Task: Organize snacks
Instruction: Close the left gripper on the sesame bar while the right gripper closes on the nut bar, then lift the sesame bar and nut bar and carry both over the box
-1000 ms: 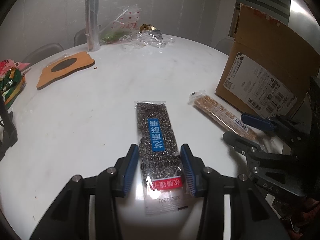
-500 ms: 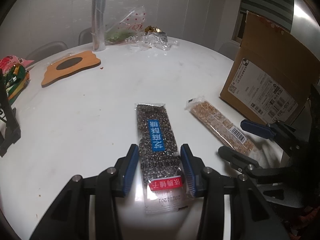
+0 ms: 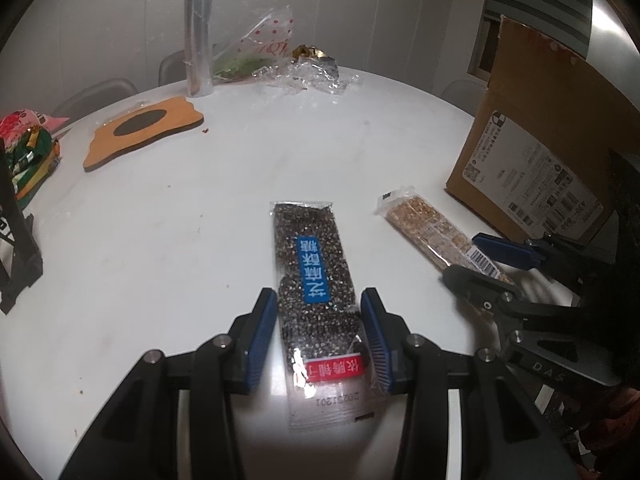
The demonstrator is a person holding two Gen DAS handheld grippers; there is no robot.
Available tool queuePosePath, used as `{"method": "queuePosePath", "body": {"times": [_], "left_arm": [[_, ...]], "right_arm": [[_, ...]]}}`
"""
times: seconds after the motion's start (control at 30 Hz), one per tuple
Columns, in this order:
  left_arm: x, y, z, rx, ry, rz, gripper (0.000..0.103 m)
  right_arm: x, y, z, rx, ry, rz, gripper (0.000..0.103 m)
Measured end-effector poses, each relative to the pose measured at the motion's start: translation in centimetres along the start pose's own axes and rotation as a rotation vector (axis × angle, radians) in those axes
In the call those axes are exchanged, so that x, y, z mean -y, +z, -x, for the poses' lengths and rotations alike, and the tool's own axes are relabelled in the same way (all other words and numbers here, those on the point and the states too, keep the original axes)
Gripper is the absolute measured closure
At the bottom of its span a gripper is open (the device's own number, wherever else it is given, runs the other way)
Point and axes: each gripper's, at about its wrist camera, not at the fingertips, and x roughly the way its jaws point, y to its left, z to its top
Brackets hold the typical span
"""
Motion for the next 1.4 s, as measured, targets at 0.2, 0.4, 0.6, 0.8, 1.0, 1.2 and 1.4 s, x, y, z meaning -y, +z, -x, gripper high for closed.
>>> {"method": "queuePosePath", "body": {"times": [0.2,0.4,0.6,0.8,1.0,1.2,1.4], "left_arm": [[0.4,0.8,-0.8,-0.022,0.032,-0.001,0.062],[1.5,1.4,-1.6,-0.025,0.078,-0.031,0.063],[1.4,1.3,-0.8,0.002,0.075,-0.023,0.063],[0.1,1.5,2.4,0.082,0.081,0.007,0.068],[-0.9,2.2,6.1,0.149,0.116,0.002,0.093],[-0.6,0.7,2.8,0.045,0.076,0.005,0.049],[1.3,0.1,-1.0,-0.021,0.109,-0.033,0.049]], "right_arm": [[0.1,-0.1,0.1,-0.006,0.022,0.014,0.065],[0.5,0.0,0.2,-0.005,0.045,0.016,0.065],[0.0,0.7,1.4,0.025,0.060,0.049,0.065],[-1.5,1.9,3.8,0.079,0.080,0.093,0.065],[-3.1,4.0,7.0,0.159,0.090,0.149,0.065],[-3.4,4.5,7.3,0.165,0.097,0.150,0.065],[-2.0,3.5,6.4,0.136,0.100,0.114,0.065]]}}
